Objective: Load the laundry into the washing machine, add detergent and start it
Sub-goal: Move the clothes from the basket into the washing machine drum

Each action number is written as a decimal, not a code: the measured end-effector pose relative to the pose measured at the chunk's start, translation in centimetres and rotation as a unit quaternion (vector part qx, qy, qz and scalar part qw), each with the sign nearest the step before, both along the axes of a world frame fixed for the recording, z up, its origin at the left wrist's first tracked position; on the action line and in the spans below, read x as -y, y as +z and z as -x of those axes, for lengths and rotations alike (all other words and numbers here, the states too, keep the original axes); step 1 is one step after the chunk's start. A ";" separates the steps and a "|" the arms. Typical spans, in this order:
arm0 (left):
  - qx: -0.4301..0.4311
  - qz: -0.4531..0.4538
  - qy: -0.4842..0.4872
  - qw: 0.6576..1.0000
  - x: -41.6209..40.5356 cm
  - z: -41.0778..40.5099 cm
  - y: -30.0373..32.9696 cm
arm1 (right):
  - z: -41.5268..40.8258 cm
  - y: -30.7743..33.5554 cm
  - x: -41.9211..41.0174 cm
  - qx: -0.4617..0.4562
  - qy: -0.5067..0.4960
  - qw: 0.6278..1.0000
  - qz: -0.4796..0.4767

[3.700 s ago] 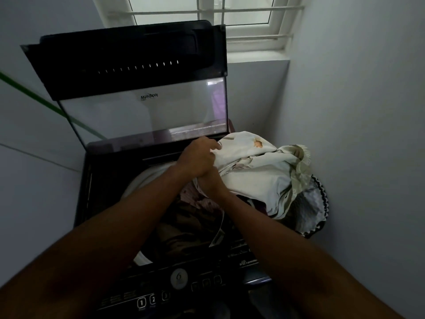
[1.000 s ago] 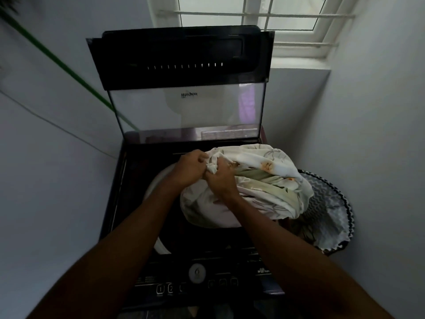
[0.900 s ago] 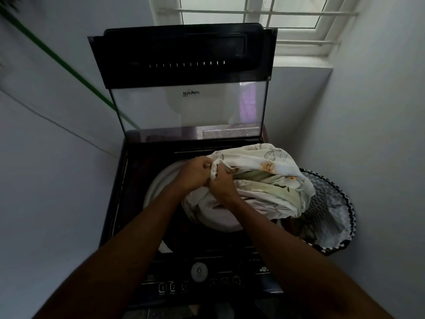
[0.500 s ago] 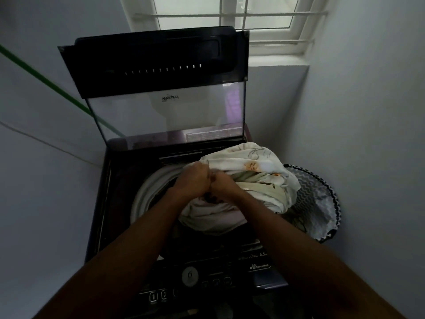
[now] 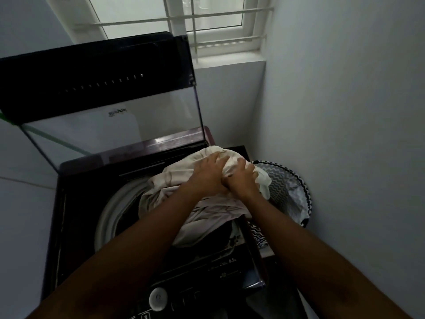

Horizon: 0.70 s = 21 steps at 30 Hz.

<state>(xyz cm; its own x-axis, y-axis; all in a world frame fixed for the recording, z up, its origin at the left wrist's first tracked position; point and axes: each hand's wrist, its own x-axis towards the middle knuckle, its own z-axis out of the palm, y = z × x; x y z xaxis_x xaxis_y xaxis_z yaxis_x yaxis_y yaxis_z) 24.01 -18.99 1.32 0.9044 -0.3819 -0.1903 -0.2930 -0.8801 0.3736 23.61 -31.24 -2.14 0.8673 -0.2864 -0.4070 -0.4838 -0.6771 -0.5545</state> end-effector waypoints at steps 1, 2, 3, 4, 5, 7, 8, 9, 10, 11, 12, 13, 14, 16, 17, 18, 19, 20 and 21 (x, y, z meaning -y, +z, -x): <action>-0.029 -0.047 -0.009 0.998 0.6 -0.1 -0.7 | 0.1 -0.6 0.6 -0.027 -0.009 0.999 -0.034; -0.057 -0.083 -0.016 0.995 1.0 -0.1 -1.3 | 0.3 -1.0 0.9 -0.041 -0.006 0.998 -0.055; -0.076 -0.101 -0.021 0.992 1.3 -0.2 -1.9 | 0.3 -1.6 1.0 -0.038 0.009 0.997 -0.059; -0.082 -0.109 -0.022 0.990 1.4 -0.4 -2.4 | 0.4 -2.1 1.0 -0.021 0.027 0.998 -0.048; -0.082 -0.114 -0.022 0.990 1.4 -0.6 -2.7 | 0.4 -2.3 0.9 0.001 0.038 0.999 -0.039; -0.080 -0.115 -0.019 0.990 1.6 -0.9 -2.8 | 0.3 -2.5 0.5 0.021 0.052 0.998 -0.024; -0.078 -0.114 -0.017 0.990 1.6 -1.2 -3.0 | 0.3 -2.4 0.4 0.018 0.053 0.998 -0.026; -0.075 -0.112 -0.018 0.991 1.7 -1.4 -3.3 | 0.2 -2.2 0.4 0.016 0.056 0.998 -0.029; -0.069 -0.109 -0.021 0.991 1.8 -1.6 -3.6 | 0.1 -2.3 0.4 0.014 0.059 0.998 -0.032; -0.062 -0.107 -0.023 0.992 1.7 -1.8 -3.9 | 0.0 -2.2 0.3 0.018 0.065 0.997 -0.032; -0.053 -0.103 -0.023 0.993 1.7 -1.9 -4.2 | 0.1 -2.1 0.3 0.025 0.063 0.997 -0.036; -0.048 -0.095 -0.019 0.994 1.6 -2.0 -4.5 | 0.0 -2.3 0.2 0.034 0.060 0.997 -0.037; -0.043 -0.084 -0.015 0.995 1.6 -1.9 -4.7 | 0.0 -2.3 0.1 0.046 0.059 0.997 -0.033; -0.027 -0.052 -0.011 0.998 1.4 -1.6 -4.9 | 0.2 -1.9 -0.1 0.063 0.063 0.996 -0.014; -0.015 -0.033 -0.011 0.999 1.3 -1.4 -5.0 | 0.3 -1.7 -0.1 0.077 0.068 0.995 -0.001; -0.001 -0.009 -0.010 1.000 1.0 -1.1 -5.0 | 0.4 -1.4 -0.2 0.090 0.077 0.993 0.008; 0.014 0.023 -0.008 1.000 0.7 -0.7 -4.9 | 0.6 -1.1 -0.3 0.109 0.087 0.990 0.013; 0.029 0.067 0.006 0.997 0.1 -0.3 -4.7 | 0.8 -0.7 -0.6 0.127 0.095 0.987 0.011; 0.038 0.119 0.025 0.992 -0.5 0.2 -4.5 | 1.0 -0.4 -0.9 0.145 0.099 0.984 0.005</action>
<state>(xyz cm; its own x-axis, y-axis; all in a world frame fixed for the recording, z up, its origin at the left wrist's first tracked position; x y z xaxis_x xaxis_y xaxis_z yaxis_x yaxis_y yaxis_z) 23.81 -18.53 -3.18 0.9319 -0.3613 -0.0313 -0.2857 -0.7844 0.5505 22.62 -30.34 -2.56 0.9860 -0.1024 -0.1319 -0.1638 -0.7480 -0.6432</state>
